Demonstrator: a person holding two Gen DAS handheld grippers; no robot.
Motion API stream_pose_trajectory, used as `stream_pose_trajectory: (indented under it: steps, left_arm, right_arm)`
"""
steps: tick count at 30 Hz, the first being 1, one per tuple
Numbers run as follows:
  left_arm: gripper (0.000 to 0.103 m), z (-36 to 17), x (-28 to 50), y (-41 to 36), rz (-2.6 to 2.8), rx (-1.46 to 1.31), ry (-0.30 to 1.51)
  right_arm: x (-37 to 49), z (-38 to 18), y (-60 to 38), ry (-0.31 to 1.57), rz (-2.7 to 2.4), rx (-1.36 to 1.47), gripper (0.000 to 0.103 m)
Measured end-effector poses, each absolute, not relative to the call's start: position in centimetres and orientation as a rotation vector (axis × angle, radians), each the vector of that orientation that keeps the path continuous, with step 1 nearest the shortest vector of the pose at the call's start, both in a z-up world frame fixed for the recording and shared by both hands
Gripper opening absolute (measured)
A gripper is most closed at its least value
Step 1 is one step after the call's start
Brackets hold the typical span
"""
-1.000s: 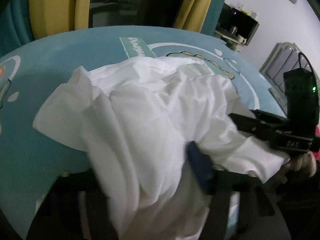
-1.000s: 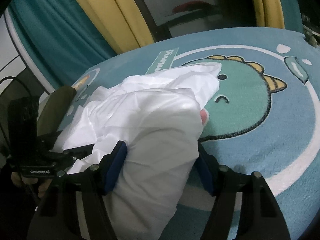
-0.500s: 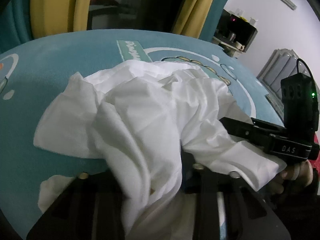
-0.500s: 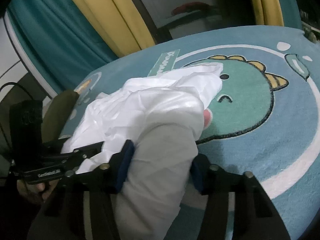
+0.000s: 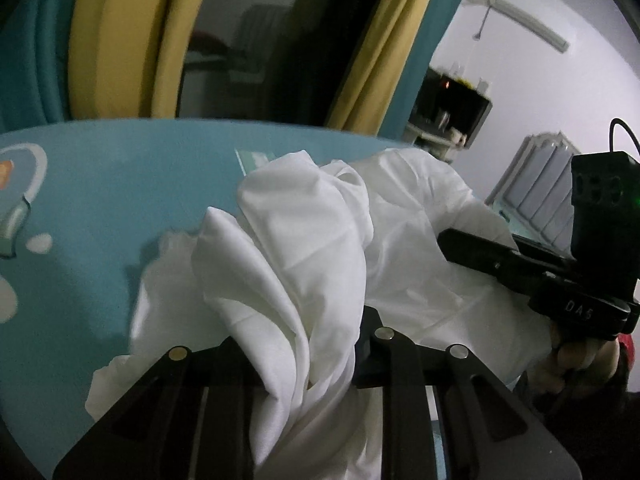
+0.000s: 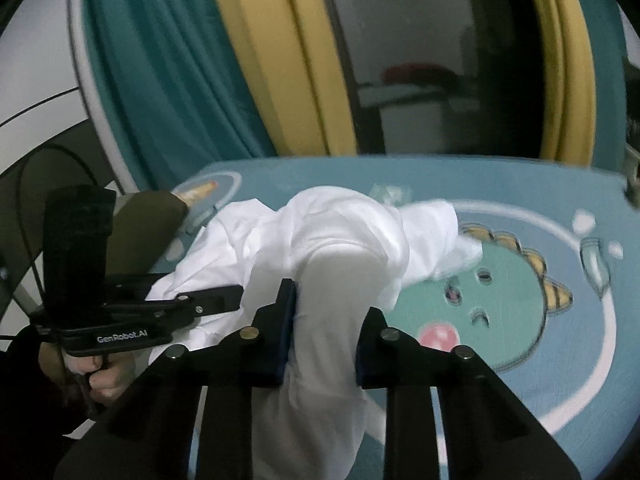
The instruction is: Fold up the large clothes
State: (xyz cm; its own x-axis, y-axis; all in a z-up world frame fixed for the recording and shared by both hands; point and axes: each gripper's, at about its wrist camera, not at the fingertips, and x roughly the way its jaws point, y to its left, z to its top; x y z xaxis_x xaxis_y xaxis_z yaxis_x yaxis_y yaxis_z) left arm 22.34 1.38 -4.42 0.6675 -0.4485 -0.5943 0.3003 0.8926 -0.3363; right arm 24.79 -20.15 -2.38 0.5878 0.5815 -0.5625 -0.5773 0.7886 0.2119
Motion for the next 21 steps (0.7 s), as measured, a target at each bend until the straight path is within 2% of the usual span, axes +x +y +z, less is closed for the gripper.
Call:
stream_pose_trajectory:
  steps: [8, 16, 21]
  left_arm:
    - [0.022, -0.3, 21.8, 7.7, -0.364, -0.242, 0.596]
    - [0.022, 5.1, 22.1, 15.5, -0.247, -0.146, 0.487]
    - [0.024, 4.2, 24.4, 18.2, -0.23, -0.127, 0.562]
  right_arm:
    - [26.2, 1.8, -14.7, 0.545, 0.81, 0.019, 0.021]
    - [29.0, 4.6, -7.2, 0.437, 0.974, 0.112, 0.021]
    - [32.9, 1.5, -4.6, 0.537, 0.992, 0.244, 0.021]
